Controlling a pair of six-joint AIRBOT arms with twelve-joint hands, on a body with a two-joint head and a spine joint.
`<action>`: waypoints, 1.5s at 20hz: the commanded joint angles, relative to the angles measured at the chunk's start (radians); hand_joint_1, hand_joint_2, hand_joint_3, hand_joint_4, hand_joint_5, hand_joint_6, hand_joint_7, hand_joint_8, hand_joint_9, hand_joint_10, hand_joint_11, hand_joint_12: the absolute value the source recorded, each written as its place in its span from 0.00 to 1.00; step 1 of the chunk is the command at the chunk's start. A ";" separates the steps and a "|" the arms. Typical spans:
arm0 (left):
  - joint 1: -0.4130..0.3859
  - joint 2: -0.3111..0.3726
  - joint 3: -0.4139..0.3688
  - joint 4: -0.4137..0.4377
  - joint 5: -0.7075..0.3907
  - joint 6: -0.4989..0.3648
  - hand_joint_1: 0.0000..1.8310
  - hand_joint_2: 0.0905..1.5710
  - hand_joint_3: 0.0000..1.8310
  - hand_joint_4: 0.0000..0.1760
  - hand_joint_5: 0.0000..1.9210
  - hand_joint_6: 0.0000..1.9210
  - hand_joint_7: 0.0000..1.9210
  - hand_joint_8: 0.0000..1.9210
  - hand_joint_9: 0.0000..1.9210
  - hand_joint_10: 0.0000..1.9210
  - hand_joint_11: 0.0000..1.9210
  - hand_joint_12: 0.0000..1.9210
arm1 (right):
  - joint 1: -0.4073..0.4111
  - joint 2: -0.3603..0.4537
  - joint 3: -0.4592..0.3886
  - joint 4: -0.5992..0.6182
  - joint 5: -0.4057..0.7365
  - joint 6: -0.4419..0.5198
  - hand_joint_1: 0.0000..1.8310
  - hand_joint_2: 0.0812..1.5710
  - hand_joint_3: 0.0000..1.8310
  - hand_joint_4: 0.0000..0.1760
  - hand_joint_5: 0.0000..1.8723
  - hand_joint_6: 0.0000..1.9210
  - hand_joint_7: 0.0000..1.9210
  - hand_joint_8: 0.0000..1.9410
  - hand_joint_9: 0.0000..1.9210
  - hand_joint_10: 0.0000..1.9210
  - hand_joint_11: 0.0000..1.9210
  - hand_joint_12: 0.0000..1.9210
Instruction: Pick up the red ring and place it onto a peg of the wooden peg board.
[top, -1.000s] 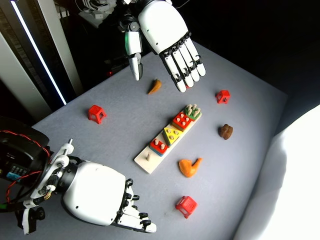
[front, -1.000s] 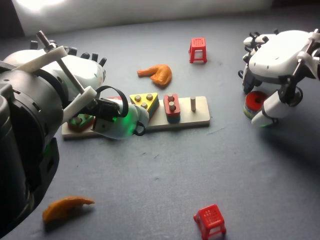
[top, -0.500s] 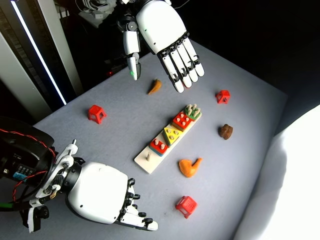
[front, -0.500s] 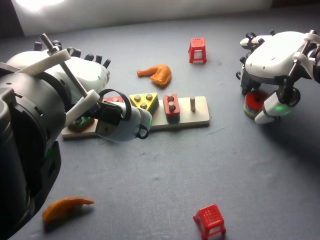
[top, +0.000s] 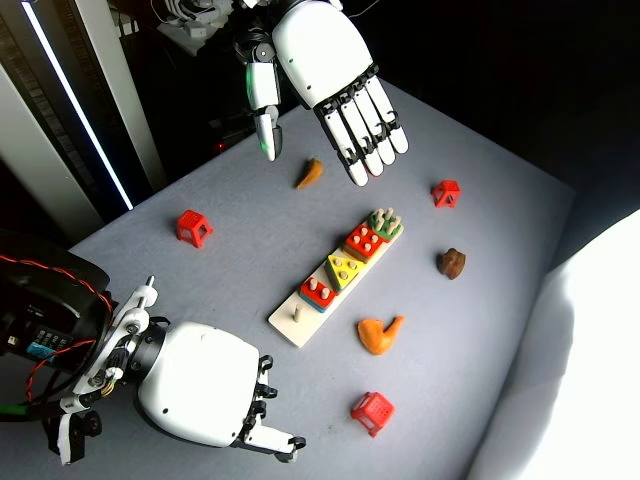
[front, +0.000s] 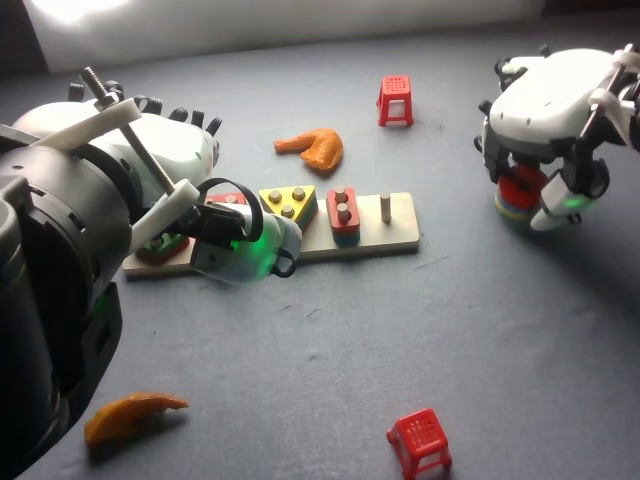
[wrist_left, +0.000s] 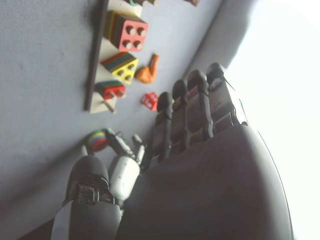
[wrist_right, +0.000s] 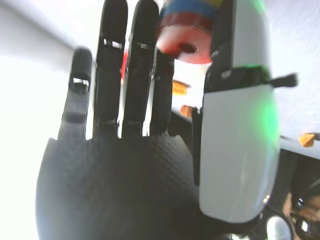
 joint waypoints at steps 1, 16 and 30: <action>-0.005 0.003 -0.003 0.101 0.011 0.005 0.00 0.76 0.00 0.00 0.09 0.01 0.08 0.01 0.05 0.00 0.01 0.02 | 0.022 0.012 -0.011 -0.021 0.058 0.004 0.76 0.66 0.00 0.00 0.55 0.38 0.64 0.37 0.48 0.58 0.00 0.36; -0.005 0.003 -0.001 0.104 0.007 0.006 0.00 0.76 0.00 0.00 0.08 0.00 0.06 0.00 0.03 0.00 0.00 0.03 | 0.174 -0.141 0.026 -0.019 -0.016 -0.051 0.75 0.69 0.00 0.00 0.49 0.44 0.59 0.49 0.41 0.67 0.00 0.12; -0.005 0.003 0.000 0.108 0.006 0.006 0.00 0.76 0.00 0.00 0.09 0.00 0.07 0.00 0.04 0.00 0.00 0.05 | 0.140 -0.139 -0.008 -0.019 -0.095 -0.046 0.75 0.69 0.00 0.00 0.52 0.39 0.56 0.57 0.42 0.66 0.00 0.12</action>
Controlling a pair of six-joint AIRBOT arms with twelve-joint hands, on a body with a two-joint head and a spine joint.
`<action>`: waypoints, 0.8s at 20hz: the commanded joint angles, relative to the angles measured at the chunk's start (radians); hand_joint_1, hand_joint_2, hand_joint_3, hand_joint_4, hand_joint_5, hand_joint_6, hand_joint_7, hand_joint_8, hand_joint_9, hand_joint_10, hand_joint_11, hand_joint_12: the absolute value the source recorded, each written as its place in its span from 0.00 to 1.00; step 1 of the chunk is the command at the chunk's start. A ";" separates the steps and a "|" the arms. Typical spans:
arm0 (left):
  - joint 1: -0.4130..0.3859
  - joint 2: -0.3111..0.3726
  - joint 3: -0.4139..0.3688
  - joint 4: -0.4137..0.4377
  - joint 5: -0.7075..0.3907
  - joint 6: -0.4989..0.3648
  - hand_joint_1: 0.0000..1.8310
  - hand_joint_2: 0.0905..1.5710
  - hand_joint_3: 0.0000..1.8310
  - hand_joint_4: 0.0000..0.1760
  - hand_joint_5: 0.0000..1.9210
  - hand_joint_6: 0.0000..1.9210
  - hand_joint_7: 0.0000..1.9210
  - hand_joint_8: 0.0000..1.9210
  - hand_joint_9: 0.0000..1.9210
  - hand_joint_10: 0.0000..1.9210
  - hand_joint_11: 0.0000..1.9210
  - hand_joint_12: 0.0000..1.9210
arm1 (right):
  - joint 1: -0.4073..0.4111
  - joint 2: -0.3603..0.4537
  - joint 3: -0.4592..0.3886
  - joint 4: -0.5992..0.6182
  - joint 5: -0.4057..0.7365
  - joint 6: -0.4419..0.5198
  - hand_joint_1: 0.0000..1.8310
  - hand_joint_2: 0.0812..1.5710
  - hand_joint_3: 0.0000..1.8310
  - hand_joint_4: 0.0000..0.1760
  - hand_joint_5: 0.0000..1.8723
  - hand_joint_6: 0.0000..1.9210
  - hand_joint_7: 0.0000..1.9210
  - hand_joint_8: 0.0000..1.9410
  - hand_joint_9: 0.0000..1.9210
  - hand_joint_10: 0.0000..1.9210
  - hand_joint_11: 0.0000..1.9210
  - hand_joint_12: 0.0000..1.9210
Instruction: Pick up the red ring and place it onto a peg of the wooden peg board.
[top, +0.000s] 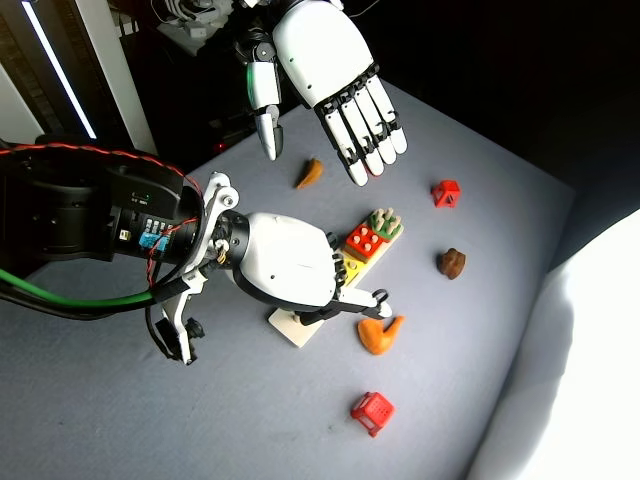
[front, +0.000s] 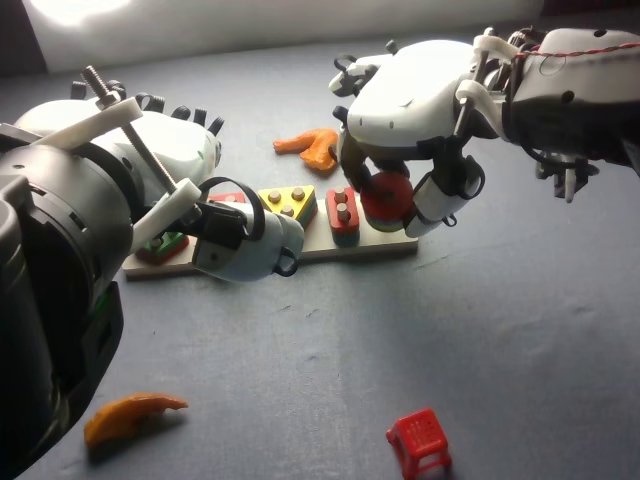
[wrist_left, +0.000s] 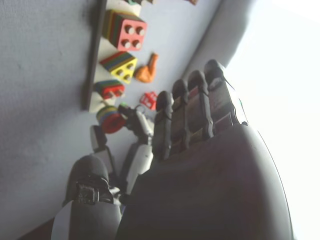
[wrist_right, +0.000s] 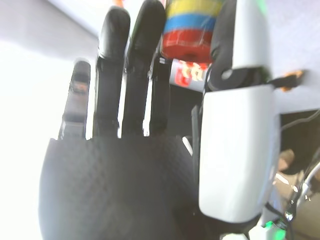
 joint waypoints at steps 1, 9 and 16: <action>-0.005 0.003 0.000 0.104 0.011 0.006 0.00 0.76 0.00 0.00 0.08 0.00 0.07 0.00 0.04 0.00 0.00 0.06 | 0.006 0.003 0.004 -0.012 0.053 0.001 0.75 0.69 0.00 0.00 0.52 0.39 0.57 0.54 0.42 0.66 0.00 0.12; -0.005 0.003 0.000 0.104 0.008 0.009 0.00 0.75 0.00 0.00 0.08 0.00 0.06 0.00 0.04 0.00 0.00 0.05 | 0.005 -0.025 0.059 -0.012 0.064 0.008 0.75 0.68 0.00 0.00 0.53 0.39 0.58 0.50 0.43 0.65 0.00 0.17; -0.005 0.003 0.002 0.104 0.003 0.012 0.00 0.76 0.00 0.00 0.08 0.00 0.07 0.00 0.04 0.00 0.00 0.07 | -0.016 -0.036 0.064 -0.013 0.074 0.011 0.75 0.68 0.00 0.00 0.52 0.38 0.58 0.53 0.43 0.64 0.00 0.18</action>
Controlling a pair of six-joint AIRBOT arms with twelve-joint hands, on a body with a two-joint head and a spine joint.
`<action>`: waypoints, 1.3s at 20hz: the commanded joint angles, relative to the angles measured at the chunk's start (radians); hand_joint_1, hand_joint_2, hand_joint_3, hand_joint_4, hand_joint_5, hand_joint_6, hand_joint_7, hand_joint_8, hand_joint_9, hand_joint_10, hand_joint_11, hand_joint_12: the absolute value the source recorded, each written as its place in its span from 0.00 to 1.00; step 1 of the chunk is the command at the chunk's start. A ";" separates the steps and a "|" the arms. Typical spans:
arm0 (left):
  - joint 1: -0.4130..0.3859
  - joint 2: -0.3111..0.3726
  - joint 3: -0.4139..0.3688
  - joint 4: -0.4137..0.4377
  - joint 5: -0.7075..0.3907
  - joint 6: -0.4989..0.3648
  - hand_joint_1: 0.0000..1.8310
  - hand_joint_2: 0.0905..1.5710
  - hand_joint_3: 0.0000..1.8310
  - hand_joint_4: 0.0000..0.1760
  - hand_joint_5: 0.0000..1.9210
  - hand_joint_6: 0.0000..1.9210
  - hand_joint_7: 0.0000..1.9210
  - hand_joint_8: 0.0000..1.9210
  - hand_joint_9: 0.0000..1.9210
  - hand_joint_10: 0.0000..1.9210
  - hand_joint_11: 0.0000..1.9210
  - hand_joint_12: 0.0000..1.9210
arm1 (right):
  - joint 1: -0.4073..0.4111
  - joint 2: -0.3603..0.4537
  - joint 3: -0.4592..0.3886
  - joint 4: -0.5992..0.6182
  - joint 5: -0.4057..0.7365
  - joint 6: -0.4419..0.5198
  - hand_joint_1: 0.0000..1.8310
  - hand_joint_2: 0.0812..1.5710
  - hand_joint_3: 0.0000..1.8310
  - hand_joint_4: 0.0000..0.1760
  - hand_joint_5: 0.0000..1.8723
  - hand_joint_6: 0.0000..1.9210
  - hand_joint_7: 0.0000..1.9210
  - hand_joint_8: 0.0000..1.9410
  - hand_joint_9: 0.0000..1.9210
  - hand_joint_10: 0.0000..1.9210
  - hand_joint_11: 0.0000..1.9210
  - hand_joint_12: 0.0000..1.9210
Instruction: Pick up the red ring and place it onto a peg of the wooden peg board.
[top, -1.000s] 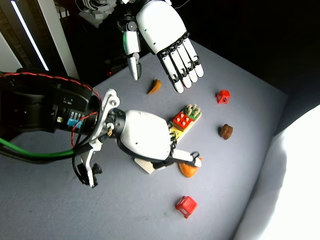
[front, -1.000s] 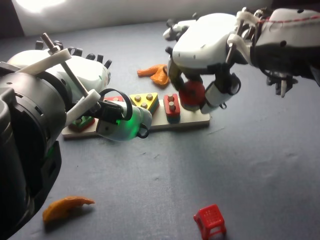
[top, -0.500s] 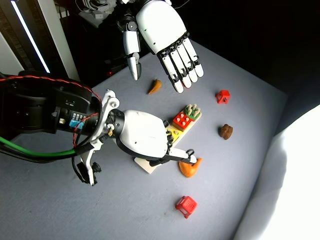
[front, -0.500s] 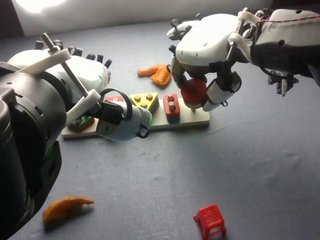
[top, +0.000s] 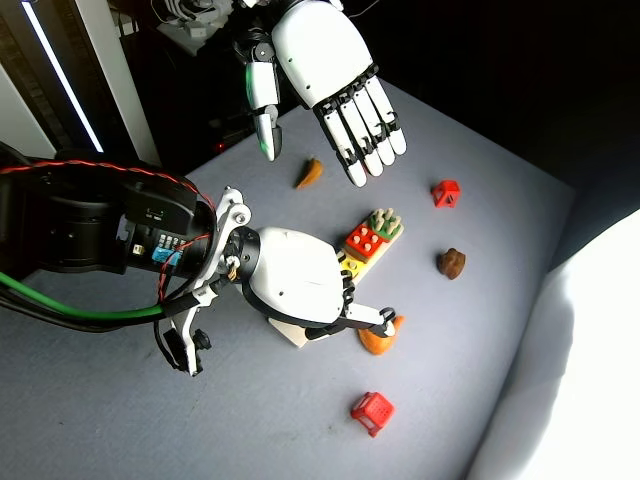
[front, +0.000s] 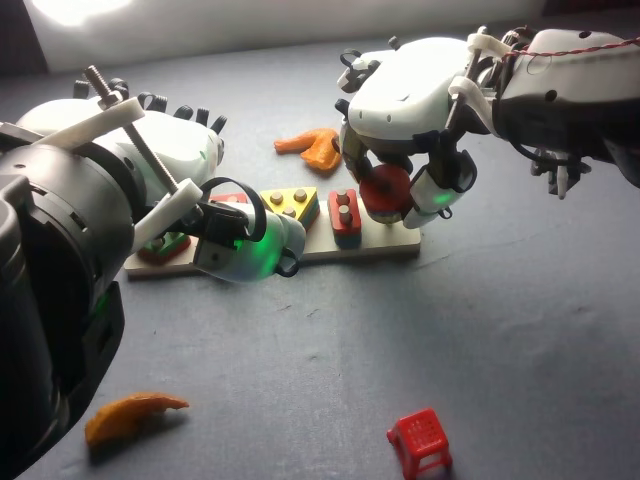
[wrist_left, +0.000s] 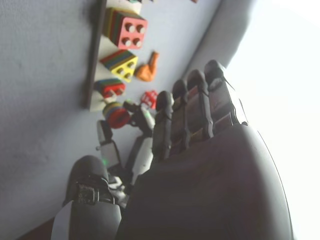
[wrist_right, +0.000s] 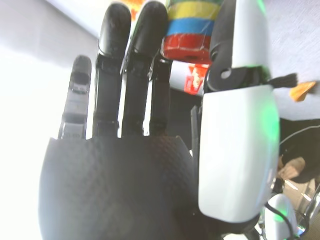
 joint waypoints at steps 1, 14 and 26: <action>-0.005 0.003 0.002 0.103 0.007 0.008 0.00 0.75 0.00 0.00 0.08 0.00 0.07 0.00 0.04 0.00 0.00 0.06 | -0.004 0.006 0.003 -0.013 0.051 0.001 0.76 0.68 0.00 0.00 0.53 0.40 0.59 0.48 0.44 0.63 0.00 0.18; -0.005 0.003 0.002 0.108 0.006 0.009 0.00 0.75 0.00 0.00 0.07 0.00 0.06 0.00 0.04 0.00 0.00 0.08 | -0.032 0.015 0.028 -0.013 0.063 0.027 0.35 0.58 0.00 0.00 0.12 0.00 0.15 0.00 0.11 0.01 0.00 0.21; -0.007 0.002 -0.005 0.096 0.006 0.011 0.00 0.77 0.00 0.00 0.09 0.00 0.08 0.00 0.06 0.00 0.00 0.10 | -0.067 0.501 -0.499 -0.014 0.246 -0.028 0.18 0.71 0.01 0.00 0.55 0.99 0.60 0.99 0.59 0.99 0.70 1.00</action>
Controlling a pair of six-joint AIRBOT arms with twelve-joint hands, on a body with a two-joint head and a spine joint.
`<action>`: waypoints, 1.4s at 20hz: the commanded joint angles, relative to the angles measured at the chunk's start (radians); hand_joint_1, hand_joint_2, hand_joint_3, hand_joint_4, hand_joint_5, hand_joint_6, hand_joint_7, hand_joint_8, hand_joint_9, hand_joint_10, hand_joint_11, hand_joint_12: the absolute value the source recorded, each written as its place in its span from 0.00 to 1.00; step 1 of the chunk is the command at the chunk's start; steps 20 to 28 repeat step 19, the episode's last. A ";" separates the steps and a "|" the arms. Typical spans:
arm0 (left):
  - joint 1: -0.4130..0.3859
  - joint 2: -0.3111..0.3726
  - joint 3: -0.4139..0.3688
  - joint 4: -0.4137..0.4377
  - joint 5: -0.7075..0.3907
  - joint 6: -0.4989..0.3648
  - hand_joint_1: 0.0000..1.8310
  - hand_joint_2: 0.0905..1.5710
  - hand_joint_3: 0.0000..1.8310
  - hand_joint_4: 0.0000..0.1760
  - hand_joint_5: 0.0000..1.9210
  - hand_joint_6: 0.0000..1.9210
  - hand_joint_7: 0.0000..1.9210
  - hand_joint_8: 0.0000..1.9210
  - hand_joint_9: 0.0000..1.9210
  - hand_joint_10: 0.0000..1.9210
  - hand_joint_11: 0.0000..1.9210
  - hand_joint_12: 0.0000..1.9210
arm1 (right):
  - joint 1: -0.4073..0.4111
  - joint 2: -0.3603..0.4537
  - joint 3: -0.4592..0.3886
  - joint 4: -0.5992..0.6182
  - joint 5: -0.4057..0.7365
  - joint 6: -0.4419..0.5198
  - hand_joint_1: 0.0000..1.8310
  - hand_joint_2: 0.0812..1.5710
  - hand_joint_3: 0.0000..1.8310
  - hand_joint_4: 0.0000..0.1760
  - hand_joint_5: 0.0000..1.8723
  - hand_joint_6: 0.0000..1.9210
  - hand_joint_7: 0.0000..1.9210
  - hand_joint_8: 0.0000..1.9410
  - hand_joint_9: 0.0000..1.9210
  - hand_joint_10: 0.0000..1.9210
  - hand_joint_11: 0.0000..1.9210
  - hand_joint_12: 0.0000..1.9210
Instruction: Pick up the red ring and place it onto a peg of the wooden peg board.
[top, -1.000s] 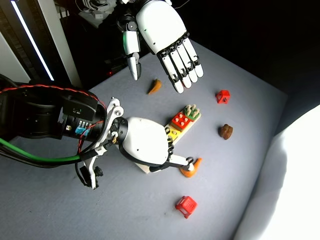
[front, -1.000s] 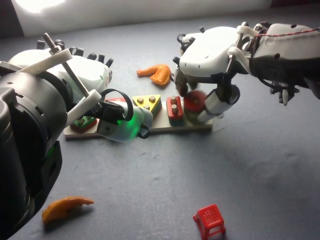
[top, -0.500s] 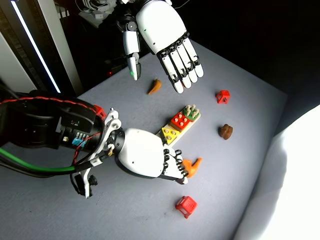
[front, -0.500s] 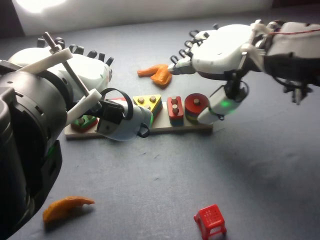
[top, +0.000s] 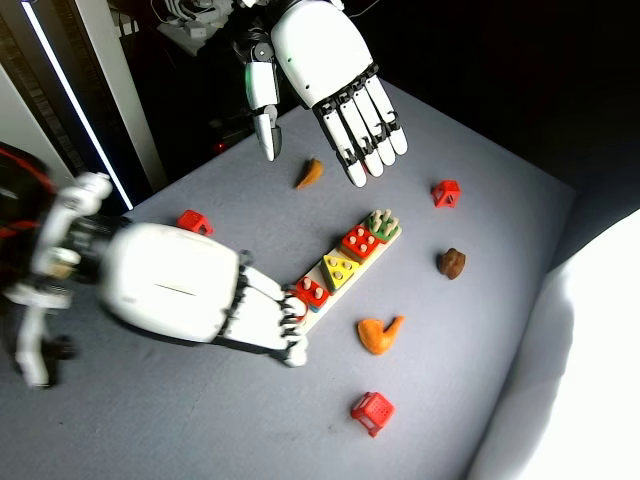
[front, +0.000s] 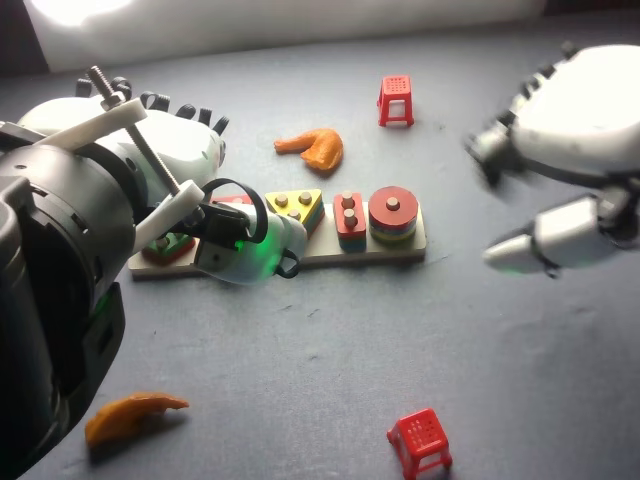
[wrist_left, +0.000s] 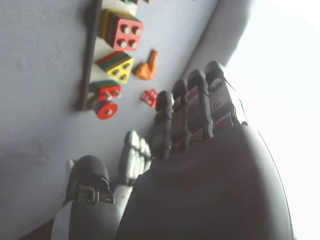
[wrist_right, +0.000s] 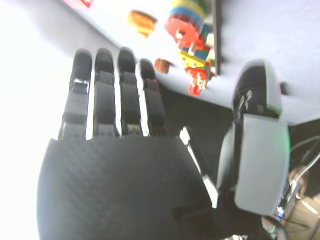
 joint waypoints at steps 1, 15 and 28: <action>-0.009 0.002 -0.003 0.092 0.008 0.004 0.00 0.76 0.00 0.00 0.08 0.00 0.07 0.00 0.05 0.00 0.00 0.10 | 0.000 0.022 -0.016 -0.019 0.078 -0.001 0.16 0.75 0.01 0.00 0.70 1.00 0.74 1.00 0.76 1.00 0.89 1.00; -0.009 0.001 -0.004 0.087 0.001 0.005 0.00 0.76 0.00 0.00 0.09 0.00 0.08 0.00 0.06 0.00 0.00 0.12 | -0.023 0.254 -0.221 -0.019 0.233 0.138 0.37 1.00 0.01 0.78 0.85 1.00 0.92 1.00 0.95 1.00 1.00 1.00; -0.009 0.001 -0.002 0.087 0.001 0.005 0.00 0.76 0.00 0.00 0.10 0.00 0.09 0.00 0.07 0.00 0.00 0.14 | -0.019 0.254 -0.217 -0.019 0.233 0.138 0.46 0.95 0.00 0.79 0.83 1.00 0.88 1.00 0.92 1.00 1.00 1.00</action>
